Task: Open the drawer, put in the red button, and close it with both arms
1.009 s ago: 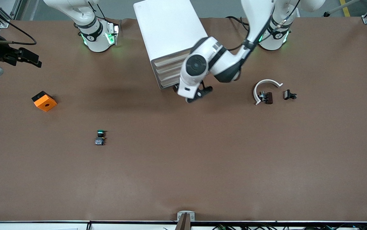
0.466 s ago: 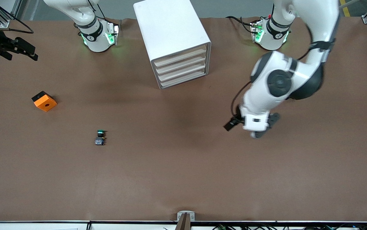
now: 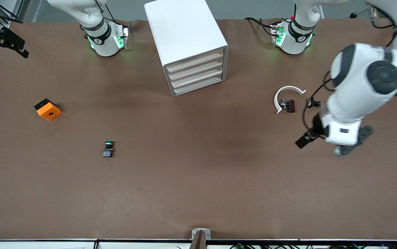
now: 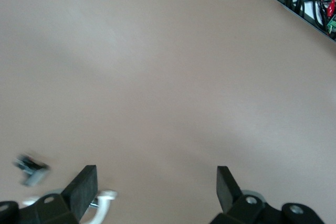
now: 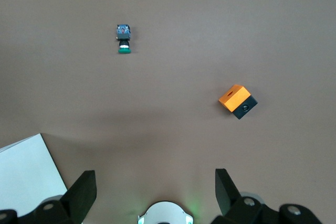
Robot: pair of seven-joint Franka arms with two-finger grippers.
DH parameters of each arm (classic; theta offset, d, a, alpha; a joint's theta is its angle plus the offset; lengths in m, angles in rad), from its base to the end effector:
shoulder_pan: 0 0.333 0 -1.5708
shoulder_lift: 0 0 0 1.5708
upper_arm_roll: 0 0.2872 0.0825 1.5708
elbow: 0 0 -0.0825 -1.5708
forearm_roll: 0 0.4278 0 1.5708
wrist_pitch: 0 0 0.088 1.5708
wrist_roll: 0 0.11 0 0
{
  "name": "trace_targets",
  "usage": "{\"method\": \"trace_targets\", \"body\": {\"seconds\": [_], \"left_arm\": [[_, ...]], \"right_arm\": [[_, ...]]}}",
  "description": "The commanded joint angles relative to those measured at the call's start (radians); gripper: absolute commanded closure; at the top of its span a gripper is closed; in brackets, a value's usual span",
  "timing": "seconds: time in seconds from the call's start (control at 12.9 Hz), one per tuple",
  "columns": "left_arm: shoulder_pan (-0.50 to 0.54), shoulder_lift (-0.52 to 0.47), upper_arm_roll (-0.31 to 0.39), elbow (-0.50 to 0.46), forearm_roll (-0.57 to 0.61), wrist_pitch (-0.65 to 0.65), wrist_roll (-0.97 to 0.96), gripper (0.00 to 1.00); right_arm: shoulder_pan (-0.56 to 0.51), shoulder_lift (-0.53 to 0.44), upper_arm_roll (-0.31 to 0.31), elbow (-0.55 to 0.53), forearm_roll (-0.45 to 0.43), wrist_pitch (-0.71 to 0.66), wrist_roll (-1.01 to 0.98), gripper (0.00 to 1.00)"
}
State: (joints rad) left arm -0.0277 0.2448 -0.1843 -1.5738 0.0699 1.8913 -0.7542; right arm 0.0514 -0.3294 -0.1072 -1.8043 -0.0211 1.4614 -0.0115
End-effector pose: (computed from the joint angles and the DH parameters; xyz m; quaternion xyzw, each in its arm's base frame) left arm 0.6677 -0.1285 0.4659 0.9643 0.2616 0.0394 0.0077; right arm 0.4889 -0.0377 0.6422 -0.9997 0.0202 0.0074 0.0070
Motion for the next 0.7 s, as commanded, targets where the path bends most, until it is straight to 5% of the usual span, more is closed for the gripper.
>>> {"method": "trace_targets", "body": {"seconds": [0.0,0.62], "left_arm": [[0.075,-0.024,-0.012,0.111,0.021,-0.162,0.206,0.0],[0.172,-0.14,-0.012,0.16,0.013,-0.363,0.598,0.0]], "right_arm": [[-0.022,0.018,0.017,0.028,-0.013,-0.016,-0.018,0.0],[-0.022,0.02,0.017,0.028,-0.013,-0.015,-0.018,0.0]]}}
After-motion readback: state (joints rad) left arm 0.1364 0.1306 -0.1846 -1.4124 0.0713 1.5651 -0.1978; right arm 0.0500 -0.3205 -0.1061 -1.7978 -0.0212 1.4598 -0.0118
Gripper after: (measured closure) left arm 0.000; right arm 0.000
